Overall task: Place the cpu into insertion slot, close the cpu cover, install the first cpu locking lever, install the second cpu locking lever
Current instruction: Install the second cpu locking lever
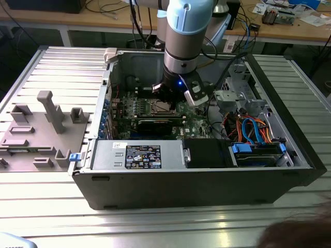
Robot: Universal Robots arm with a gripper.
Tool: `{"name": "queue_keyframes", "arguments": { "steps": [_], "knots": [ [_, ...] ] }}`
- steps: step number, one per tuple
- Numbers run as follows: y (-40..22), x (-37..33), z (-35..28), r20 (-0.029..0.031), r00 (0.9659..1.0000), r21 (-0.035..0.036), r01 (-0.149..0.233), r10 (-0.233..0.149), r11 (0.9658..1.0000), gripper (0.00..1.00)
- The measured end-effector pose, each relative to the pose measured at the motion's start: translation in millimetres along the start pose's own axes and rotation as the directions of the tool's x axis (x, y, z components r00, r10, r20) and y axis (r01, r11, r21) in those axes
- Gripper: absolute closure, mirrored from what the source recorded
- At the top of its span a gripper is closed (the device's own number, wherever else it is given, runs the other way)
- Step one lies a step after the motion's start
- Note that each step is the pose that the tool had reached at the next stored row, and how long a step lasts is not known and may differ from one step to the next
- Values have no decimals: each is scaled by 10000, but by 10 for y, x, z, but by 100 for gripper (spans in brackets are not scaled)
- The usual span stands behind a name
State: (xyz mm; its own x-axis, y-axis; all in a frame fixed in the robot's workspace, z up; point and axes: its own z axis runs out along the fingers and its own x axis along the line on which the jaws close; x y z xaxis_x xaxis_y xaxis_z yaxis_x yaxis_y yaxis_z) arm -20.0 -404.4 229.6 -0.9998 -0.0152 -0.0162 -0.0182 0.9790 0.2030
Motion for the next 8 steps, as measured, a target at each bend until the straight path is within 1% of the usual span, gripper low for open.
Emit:
{"name": "queue_keyframes", "arguments": {
  "steps": [4,5,6,8],
  "knots": [
    [-2,0,8,1,10000,-51,-1,1,10000,89],
    [-5,0,8,1,10000,-83,-1,1,10000,89],
    [-17,0,7,3,10000,-135,-1,1,9999,89],
    [-48,10,4,3,10000,-157,-2,2,9999,89]
  ]
}}
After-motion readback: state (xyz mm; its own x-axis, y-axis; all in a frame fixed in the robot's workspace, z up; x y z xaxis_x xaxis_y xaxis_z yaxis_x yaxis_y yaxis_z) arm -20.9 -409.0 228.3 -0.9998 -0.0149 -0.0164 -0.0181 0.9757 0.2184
